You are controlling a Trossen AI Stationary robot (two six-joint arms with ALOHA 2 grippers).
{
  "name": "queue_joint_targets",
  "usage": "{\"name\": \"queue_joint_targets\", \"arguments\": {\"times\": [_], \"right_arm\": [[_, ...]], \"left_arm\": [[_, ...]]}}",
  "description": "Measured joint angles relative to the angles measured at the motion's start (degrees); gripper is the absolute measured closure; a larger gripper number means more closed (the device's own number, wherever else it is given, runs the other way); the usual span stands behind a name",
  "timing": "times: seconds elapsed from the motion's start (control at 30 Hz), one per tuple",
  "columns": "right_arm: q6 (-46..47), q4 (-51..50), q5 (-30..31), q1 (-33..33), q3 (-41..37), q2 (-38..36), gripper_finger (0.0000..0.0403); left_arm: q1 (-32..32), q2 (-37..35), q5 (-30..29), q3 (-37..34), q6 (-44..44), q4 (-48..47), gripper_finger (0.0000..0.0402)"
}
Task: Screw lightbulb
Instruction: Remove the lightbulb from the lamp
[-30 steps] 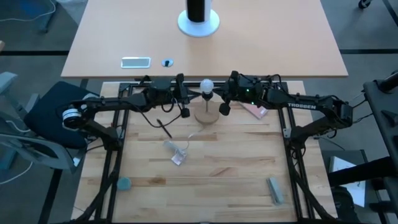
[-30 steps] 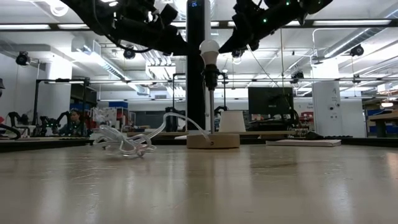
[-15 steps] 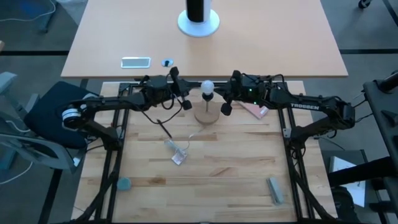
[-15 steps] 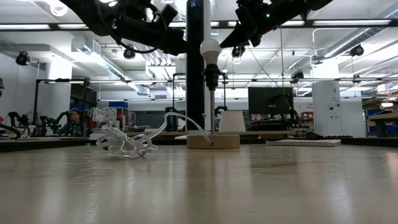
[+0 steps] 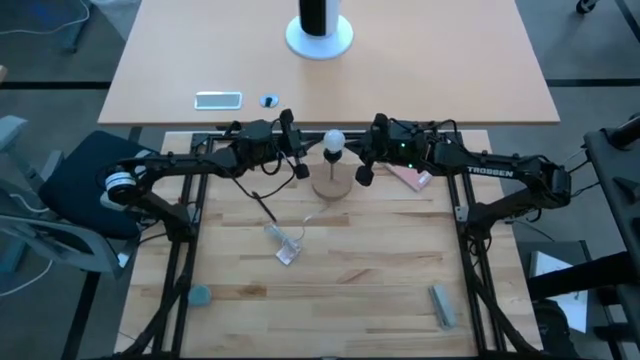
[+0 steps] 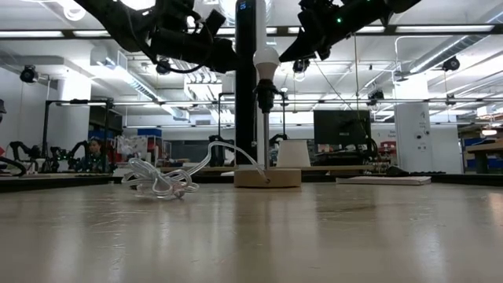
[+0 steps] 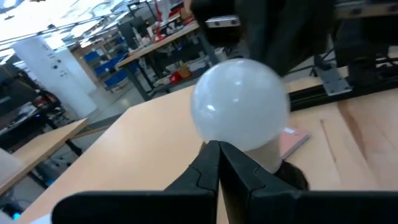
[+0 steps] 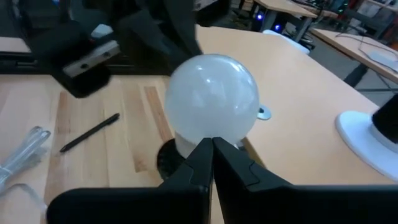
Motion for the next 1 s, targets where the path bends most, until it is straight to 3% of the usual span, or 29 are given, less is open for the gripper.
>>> {"name": "queue_joint_targets", "arguments": {"times": [0.2,0.53,0.83,1.0], "right_arm": [[0.1,0.0,2.3,-0.6,0.0,0.1,0.0396],[0.9,-2.4,2.3,-0.5,-0.2,-0.6,0.0396],[-0.5,2.4,-3.9,-0.3,-0.2,0.2,0.0396],[-1.3,5.0,-4.2,-0.5,-0.2,1.8,0.0396]], "left_arm": [[-0.4,-1.6,1.6,0.1,-0.7,-4.4,0.0401],[-0.3,-3.8,-7.5,0.1,-1.1,-10.1,0.0401],[-0.1,-3.2,-7.7,0.1,-0.8,-5.3,0.0401],[-0.1,-2.5,-7.3,0.1,-0.2,-4.0,0.0401]]}}
